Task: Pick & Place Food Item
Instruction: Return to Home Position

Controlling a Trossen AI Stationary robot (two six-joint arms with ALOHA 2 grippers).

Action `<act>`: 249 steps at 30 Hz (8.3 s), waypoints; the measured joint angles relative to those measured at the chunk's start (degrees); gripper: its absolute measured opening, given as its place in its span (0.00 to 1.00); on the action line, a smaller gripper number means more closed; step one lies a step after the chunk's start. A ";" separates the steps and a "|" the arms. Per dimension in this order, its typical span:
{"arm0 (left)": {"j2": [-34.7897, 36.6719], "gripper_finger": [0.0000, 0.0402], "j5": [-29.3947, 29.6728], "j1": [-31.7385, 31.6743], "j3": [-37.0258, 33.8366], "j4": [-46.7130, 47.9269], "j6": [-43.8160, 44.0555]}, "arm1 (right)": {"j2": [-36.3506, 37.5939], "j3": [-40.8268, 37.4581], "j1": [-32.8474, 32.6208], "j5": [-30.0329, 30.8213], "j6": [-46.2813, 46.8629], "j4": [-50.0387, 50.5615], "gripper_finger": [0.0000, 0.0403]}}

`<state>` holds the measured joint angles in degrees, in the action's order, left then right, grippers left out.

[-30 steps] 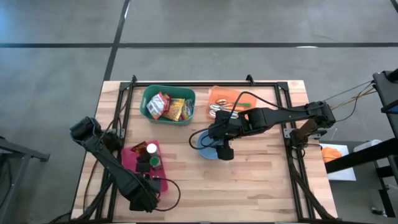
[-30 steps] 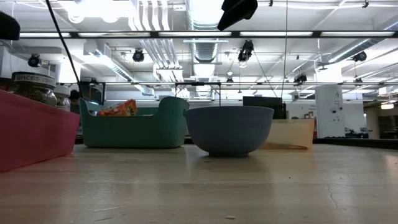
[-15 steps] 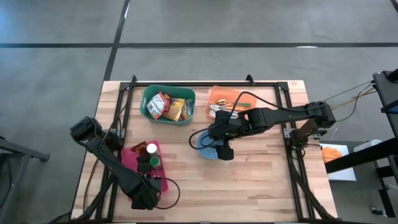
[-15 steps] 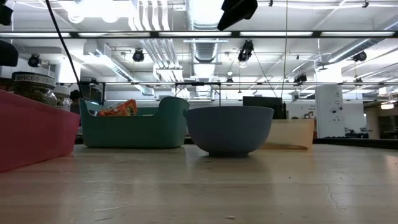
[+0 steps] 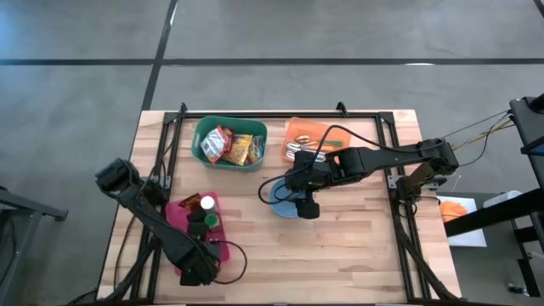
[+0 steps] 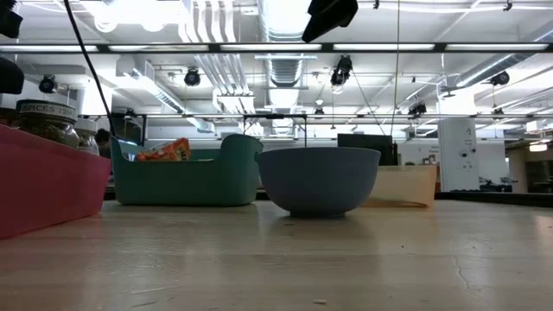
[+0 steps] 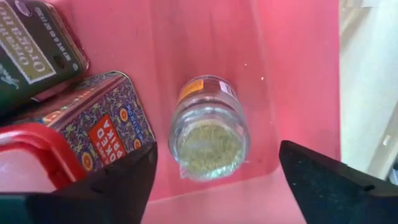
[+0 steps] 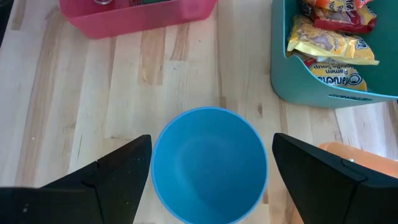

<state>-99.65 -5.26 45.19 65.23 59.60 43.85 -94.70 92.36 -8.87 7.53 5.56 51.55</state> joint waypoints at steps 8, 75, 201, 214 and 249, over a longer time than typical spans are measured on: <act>1.91 0.91 -1.25 -0.92 0.16 0.57 3.14 | 0.00 0.00 0.01 -0.01 -0.02 0.02 0.82; 10.15 0.03 31.35 -9.25 31.28 7.89 -19.14 | -0.02 0.00 0.01 -0.01 -0.02 -0.04 0.82; 86.33 0.03 1.42 -53.11 -65.05 -60.91 -28.67 | 75.19 -91.89 10.01 -0.09 3.60 -80.31 0.82; 86.31 0.03 2.76 -53.11 -65.09 -61.08 -30.38 | 74.97 -91.89 10.00 -0.08 -1.31 -76.91 0.82; 86.31 0.03 2.89 -53.13 -65.13 -61.03 -30.20 | 74.99 -91.86 10.00 -0.07 -1.16 -76.87 0.82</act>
<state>-13.34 -2.37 -7.94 0.10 -1.43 13.65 -19.70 0.49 1.13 7.46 4.40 -25.32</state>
